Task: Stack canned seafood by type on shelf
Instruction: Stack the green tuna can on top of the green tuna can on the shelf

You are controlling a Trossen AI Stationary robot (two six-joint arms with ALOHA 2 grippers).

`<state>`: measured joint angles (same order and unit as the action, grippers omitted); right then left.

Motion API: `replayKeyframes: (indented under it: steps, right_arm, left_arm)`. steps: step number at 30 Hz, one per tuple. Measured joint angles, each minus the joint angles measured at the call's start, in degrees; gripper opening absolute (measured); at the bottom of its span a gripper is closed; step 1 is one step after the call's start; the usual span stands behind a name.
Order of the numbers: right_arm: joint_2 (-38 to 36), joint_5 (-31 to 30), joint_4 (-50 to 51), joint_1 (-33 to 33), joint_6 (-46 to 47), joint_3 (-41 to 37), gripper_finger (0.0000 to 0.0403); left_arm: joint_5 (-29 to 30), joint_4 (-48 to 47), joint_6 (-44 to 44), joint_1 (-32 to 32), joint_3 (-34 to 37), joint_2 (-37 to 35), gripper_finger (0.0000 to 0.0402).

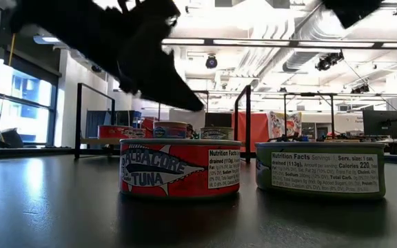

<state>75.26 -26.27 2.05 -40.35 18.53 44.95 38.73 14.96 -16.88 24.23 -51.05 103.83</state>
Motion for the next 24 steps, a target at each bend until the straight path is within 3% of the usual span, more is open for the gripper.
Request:
replayKeyframes:
  steps: [8, 13, 16, 24]
  right_arm:
    - [0.38, 2.15, 12.27, -10.04, 33.29, -0.02, 0.0088]
    - [0.53, 13.78, 18.92, -13.64, 53.85, -0.02, 0.0016]
    - [0.53, 18.73, 21.91, -16.66, 64.3, -0.02, 0.0007]
    - [0.55, 22.44, 31.71, -22.73, 84.21, -0.02, 0.0002]
  left_arm:
    - [-6.71, 7.58, 4.98, -0.04, 0.0, 4.2, 0.0064]
    - [-7.1, 10.49, 8.89, 0.2, 0.0, 3.96, 0.0064]
    - [-7.1, 11.92, 11.68, 0.17, 0.0, 3.96, 0.0064]
    - [-5.55, 8.82, 11.5, 1.28, 0.02, 2.67, 0.0064]
